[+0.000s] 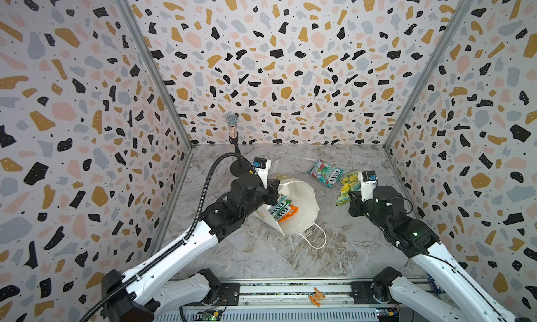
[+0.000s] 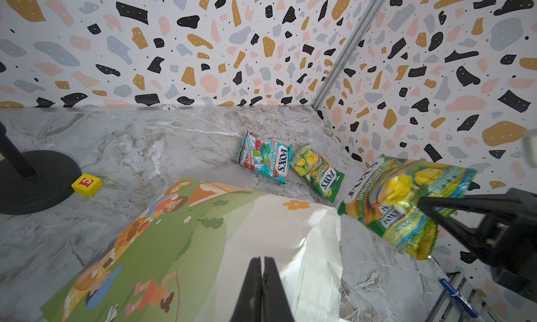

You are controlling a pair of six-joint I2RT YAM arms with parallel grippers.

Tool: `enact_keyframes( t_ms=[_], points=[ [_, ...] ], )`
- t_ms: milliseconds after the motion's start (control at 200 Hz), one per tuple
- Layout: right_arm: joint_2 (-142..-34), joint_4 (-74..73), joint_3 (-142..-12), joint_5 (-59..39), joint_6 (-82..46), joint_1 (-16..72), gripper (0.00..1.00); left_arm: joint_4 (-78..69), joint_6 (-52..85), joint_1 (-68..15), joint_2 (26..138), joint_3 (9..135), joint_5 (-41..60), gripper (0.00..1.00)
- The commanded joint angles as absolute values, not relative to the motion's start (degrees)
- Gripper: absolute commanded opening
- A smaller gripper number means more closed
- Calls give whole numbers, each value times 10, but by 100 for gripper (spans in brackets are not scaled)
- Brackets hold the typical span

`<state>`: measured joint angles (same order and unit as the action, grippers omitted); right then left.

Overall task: Take the snacks out of the paper bag
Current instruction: 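Lower the yellow packet onto the table near the other packets and release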

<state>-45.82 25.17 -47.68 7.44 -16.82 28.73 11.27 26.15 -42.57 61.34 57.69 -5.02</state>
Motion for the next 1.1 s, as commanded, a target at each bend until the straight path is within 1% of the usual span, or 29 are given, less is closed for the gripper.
enact_keyframes(
  t_ms=[0,125,280,416,631,906,1091],
  points=[
    [-478,187,-458,-52,-160,244,0,105,251,-428,600,593,-50,0],
    [-524,136,-432,-125,-155,213,0,105,251,-427,599,594,-46,0],
    [-588,57,-421,-207,-152,204,0,104,250,-427,598,594,-43,0],
    [-648,-11,-428,-273,-166,204,0,103,250,-427,597,595,-42,0],
    [-753,-101,-459,-352,-182,202,0,105,250,-427,597,596,-44,0],
    [-856,-151,-477,-394,-175,189,0,105,250,-428,598,598,-44,0],
    [-870,-134,-456,-379,-158,164,0,106,250,-427,598,595,-47,0]
  ],
)
